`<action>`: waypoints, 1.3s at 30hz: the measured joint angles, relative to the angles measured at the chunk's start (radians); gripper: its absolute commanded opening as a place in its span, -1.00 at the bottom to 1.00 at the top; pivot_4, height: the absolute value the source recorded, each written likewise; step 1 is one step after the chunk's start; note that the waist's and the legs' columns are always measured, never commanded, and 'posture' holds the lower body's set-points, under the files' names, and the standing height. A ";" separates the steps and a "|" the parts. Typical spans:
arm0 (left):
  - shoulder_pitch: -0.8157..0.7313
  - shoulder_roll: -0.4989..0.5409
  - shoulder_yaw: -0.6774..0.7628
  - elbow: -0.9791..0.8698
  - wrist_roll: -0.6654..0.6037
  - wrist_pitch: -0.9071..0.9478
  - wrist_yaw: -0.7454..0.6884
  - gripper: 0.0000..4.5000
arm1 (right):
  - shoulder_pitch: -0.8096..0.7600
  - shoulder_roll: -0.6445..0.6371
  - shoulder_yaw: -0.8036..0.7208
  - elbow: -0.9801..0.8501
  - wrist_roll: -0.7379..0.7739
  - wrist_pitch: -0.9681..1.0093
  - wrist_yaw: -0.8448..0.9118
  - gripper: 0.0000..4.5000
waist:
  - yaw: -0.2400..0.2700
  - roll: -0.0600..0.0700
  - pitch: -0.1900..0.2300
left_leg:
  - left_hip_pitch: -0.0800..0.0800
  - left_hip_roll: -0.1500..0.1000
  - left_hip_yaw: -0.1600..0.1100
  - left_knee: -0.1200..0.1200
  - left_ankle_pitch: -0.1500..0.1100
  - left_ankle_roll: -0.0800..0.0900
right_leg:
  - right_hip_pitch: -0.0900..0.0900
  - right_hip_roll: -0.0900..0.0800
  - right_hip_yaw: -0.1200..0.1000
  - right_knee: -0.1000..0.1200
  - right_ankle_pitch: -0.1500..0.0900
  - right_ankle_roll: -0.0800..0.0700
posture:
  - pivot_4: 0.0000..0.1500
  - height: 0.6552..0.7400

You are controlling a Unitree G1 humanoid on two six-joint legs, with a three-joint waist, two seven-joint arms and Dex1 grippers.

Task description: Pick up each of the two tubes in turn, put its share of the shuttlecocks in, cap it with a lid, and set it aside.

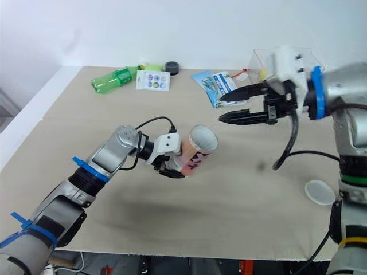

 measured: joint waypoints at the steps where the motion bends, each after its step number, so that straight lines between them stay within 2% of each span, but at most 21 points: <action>1: 0.015 -0.005 0.009 -0.001 -0.005 -0.012 0.010 0.52 | 0.074 0.007 -0.051 -0.029 0.023 0.031 -0.042 0.88 | 0.006 0.000 0.000 | 0.000 0.000 0.000 0.000 0.000 0.000 | 0.000 0.000 0.000 0.000 0.000 0.000 | 1.00 1.00; 2: 0.027 -0.005 0.019 -0.001 -0.008 -0.021 0.018 0.52 | 0.116 0.018 -0.073 -0.043 0.033 0.047 -0.068 0.95 | 0.008 0.000 0.000 | 0.000 0.000 0.001 0.000 0.000 0.000 | 0.000 0.000 0.000 0.000 0.000 0.000 | 1.00 1.00; 6: 0.071 -0.011 0.032 -0.017 -0.021 -0.054 0.049 0.52 | 0.388 0.139 -0.223 -0.133 0.043 0.042 -0.240 0.95 | 0.015 -0.002 -0.001 | 0.000 0.000 -0.001 0.000 0.000 0.000 | 0.000 0.001 0.000 0.000 0.002 0.003 | 1.00 1.00; 7: 0.079 -0.010 0.033 -0.023 -0.024 -0.059 0.058 0.52 | 0.468 0.173 -0.254 -0.148 0.043 0.038 -0.279 0.83 | 0.017 -0.001 -0.001 | 0.000 0.000 0.000 0.000 0.000 0.000 | 0.000 0.001 0.000 0.000 0.002 0.003 | 1.00 1.00; 10: 0.090 -0.002 0.037 -0.032 -0.027 -0.062 0.063 0.52 | 0.620 0.273 -0.328 -0.169 0.057 -0.007 -0.340 0.38 | 0.015 -0.001 -0.001 | 0.000 0.000 0.000 0.000 0.000 0.000 | 0.000 0.001 0.000 0.000 0.002 0.004 | 1.00 1.00; 16: 0.112 0.004 0.046 -0.047 -0.033 -0.063 0.081 0.52 | 0.812 0.353 -0.402 -0.175 0.085 -0.073 -0.388 -0.97 | 0.011 -0.001 -0.001 | 0.004 0.001 0.001 0.001 0.000 0.000 | 0.002 0.001 0.001 0.000 0.001 -0.001 | 1.00 1.00; 22: 0.129 -0.012 0.054 -0.047 -0.036 -0.089 0.085 0.52 | 0.850 0.341 -0.456 -0.172 0.135 -0.066 -0.408 -0.97 | 0.013 -0.001 -0.001 | 0.003 0.001 0.002 0.002 0.000 0.000 | 0.002 0.001 0.001 0.000 0.002 -0.002 | 1.00 1.00; 28: 0.132 -0.041 0.048 -0.048 -0.036 -0.090 0.085 0.52 | 0.961 0.152 -0.521 -0.072 0.125 -0.005 -0.356 -0.97 | 0.016 -0.001 -0.001 | 0.001 -0.001 0.002 0.000 0.000 0.000 | 0.002 0.000 0.001 -0.002 -0.001 0.000 | 1.00 1.00; 29: 0.132 -0.043 0.047 -0.048 -0.034 -0.090 0.086 0.52 | 0.984 0.116 -0.521 -0.039 0.108 0.004 -0.341 -0.78 | 0.015 -0.001 -0.001 | 0.001 -0.001 0.002 0.000 0.000 0.000 | 0.001 0.000 0.001 -0.002 -0.001 0.000 | 1.00 1.00; 30: 0.132 -0.043 0.047 -0.048 -0.034 -0.090 0.086 0.52 | 0.986 0.113 -0.521 -0.036 0.106 0.005 -0.341 -0.72 | 0.015 -0.001 -0.001 | 0.001 -0.001 0.002 0.000 0.000 0.000 | 0.001 0.000 0.001 -0.002 -0.001 0.000 | 1.00 1.00; 32: 0.132 -0.046 0.040 -0.048 -0.032 -0.092 0.088 0.52 | 1.028 0.041 -0.522 0.012 0.066 0.016 -0.320 -0.43 | 0.015 0.000 -0.002 | 0.001 -0.001 0.002 0.000 0.000 0.000 | 0.001 -0.001 0.002 -0.002 -0.001 0.000 | 1.00 1.00; 34: 0.131 -0.047 0.039 -0.048 -0.031 -0.092 0.089 0.52 | 1.062 -0.020 -0.522 0.027 0.027 0.020 -0.294 -0.05 | 0.013 0.000 -0.001 | 0.002 -0.001 0.002 0.000 0.000 0.000 | 0.001 0.000 0.002 -0.002 -0.001 0.000 | 1.00 1.00; 37: 0.131 -0.056 0.031 -0.048 -0.031 -0.091 0.094 0.52 | 1.085 -0.097 -0.517 0.034 -0.037 0.010 -0.255 0.65 | 0.013 -0.001 -0.001 | 0.002 0.000 0.002 0.001 0.000 0.000 | 0.001 0.000 0.001 -0.002 0.000 0.000 | 1.00 1.00; 39: 0.131 -0.062 0.026 -0.052 -0.030 -0.089 0.100 0.52 | 1.091 -0.142 -0.493 0.049 -0.081 0.008 -0.238 0.93 | 0.013 -0.001 -0.001 | 0.002 -0.001 0.003 0.001 0.000 0.000 | 0.001 -0.001 0.001 -0.002 0.000 0.000 | 1.00 1.00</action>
